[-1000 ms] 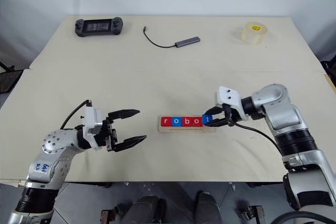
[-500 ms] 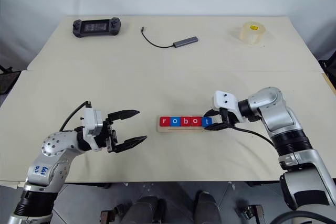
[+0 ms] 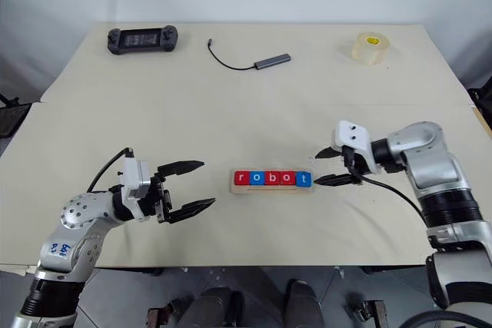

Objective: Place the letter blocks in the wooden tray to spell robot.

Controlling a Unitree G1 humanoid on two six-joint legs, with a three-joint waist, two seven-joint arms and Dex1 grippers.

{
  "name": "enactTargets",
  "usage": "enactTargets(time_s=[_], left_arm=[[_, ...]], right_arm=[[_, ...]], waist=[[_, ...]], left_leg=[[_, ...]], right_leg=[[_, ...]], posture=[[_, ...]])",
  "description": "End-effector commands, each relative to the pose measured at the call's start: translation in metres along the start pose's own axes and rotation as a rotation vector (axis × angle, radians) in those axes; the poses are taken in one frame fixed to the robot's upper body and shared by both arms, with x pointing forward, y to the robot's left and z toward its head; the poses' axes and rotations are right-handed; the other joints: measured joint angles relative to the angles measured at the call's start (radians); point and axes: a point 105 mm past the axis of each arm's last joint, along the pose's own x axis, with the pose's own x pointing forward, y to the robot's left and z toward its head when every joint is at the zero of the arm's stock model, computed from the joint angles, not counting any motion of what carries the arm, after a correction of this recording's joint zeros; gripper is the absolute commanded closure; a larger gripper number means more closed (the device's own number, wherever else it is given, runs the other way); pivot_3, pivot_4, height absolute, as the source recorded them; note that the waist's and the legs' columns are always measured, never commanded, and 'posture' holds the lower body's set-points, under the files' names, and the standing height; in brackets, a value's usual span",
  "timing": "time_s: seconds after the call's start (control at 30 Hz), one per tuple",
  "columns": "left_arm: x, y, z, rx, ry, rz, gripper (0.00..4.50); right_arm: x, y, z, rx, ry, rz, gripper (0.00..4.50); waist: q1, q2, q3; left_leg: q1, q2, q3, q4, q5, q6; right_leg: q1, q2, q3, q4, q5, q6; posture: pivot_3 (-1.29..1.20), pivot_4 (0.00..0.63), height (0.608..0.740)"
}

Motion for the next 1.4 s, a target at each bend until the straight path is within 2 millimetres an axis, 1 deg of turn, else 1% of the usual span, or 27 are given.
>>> enactTargets(time_s=[0.03,0.1,0.2,0.23,0.3,0.4,0.7,0.87,1.03,1.13,1.27,1.4], left_arm=[[-0.002,0.000,0.008,0.034,-0.021,0.004,0.00],[-0.002,0.001,0.008,0.034,-0.021,0.003,0.00],[-0.001,0.001,0.008,0.035,-0.023,0.002,0.00],[-0.001,0.001,0.008,0.035,-0.023,0.003,0.00],[-0.001,0.001,0.008,0.034,-0.022,0.004,0.00],[-0.001,0.001,0.009,0.033,-0.021,0.004,0.00],[-0.001,0.001,0.010,0.038,-0.022,0.013,0.00],[-0.001,0.001,0.010,0.038,-0.020,0.017,0.00],[0.000,0.001,0.010,0.036,-0.024,0.014,0.00],[-0.001,0.001,0.010,0.036,-0.024,0.012,0.00],[0.000,0.002,0.009,0.035,-0.025,0.010,0.00],[0.002,0.002,0.009,0.034,-0.029,0.005,0.00]], right_arm=[[-0.004,-0.001,0.002,-0.002,-0.006,-0.035,2.38],[-0.001,0.002,0.002,0.002,-0.008,-0.028,3.11],[0.006,0.012,0.007,0.011,-0.030,0.014,4.19],[0.008,0.017,0.008,0.013,-0.034,0.031,4.46],[0.011,0.024,0.008,0.028,-0.030,0.063,4.46],[0.012,0.027,0.008,0.037,-0.023,0.069,4.46],[0.026,0.015,0.011,0.029,-0.028,0.014,4.46],[0.028,0.011,0.015,0.015,-0.047,-0.006,4.46],[0.018,0.013,0.021,0.009,-0.064,0.006,4.46],[0.008,0.022,0.020,0.029,-0.035,0.041,4.46],[0.003,0.029,0.011,0.063,0.016,0.049,4.46],[0.007,0.028,0.004,0.084,0.033,0.031,4.46]], waist=[[0.000,0.000,0.000],[0.000,0.000,0.000],[0.000,0.000,0.000],[0.000,0.000,0.000],[0.001,0.000,0.000],[0.003,0.000,0.000],[0.000,0.000,0.000],[0.002,0.000,0.000],[0.001,0.000,0.000],[0.004,0.000,0.000],[0.004,0.000,0.000],[0.003,0.000,0.000]], left_leg=[[0.000,0.000,0.000,0.000,0.000,0.000],[0.000,0.000,0.000,0.000,0.000,0.000],[0.000,0.000,0.000,0.000,0.000,0.000],[0.000,0.000,0.000,0.000,0.000,0.000],[0.000,0.000,0.000,0.000,0.000,0.000],[0.000,0.000,0.000,0.001,0.000,0.000],[0.000,0.000,0.000,0.001,0.000,0.000],[0.000,0.000,-0.001,0.001,0.000,0.000],[0.000,0.000,-0.001,0.001,0.000,0.000],[0.000,0.000,-0.001,0.000,0.000,0.000],[0.000,0.000,-0.002,0.000,0.000,0.000],[0.000,0.000,-0.001,0.001,0.000,0.000]], right_leg=[[0.000,0.000,0.000,0.000,0.000,0.000],[0.000,0.000,0.000,0.000,0.000,0.000],[0.000,0.000,0.000,0.000,0.000,0.000],[0.000,0.000,0.000,0.000,0.000,0.000],[0.000,0.000,0.000,0.000,0.000,0.000],[0.000,0.000,0.000,0.000,0.000,0.000],[0.000,0.000,0.000,0.000,0.000,0.000],[0.000,0.000,-0.001,0.000,0.000,0.000],[0.000,0.000,-0.001,0.000,0.000,0.000],[0.000,0.000,-0.001,0.000,0.000,0.000],[0.001,0.000,-0.001,-0.001,0.000,0.000],[0.001,0.000,-0.001,-0.001,0.000,0.000]], posture=[[0.00,0.150,0.740],[0.00,0.150,0.740],[0.00,0.150,0.740],[0.00,0.150,0.740],[0.00,0.150,0.740],[0.00,0.150,0.740],[0.00,0.150,0.740],[0.00,0.150,0.740],[0.00,0.150,0.740],[0.00,0.150,0.740],[0.00,0.150,0.740],[0.00,0.150,0.740]])
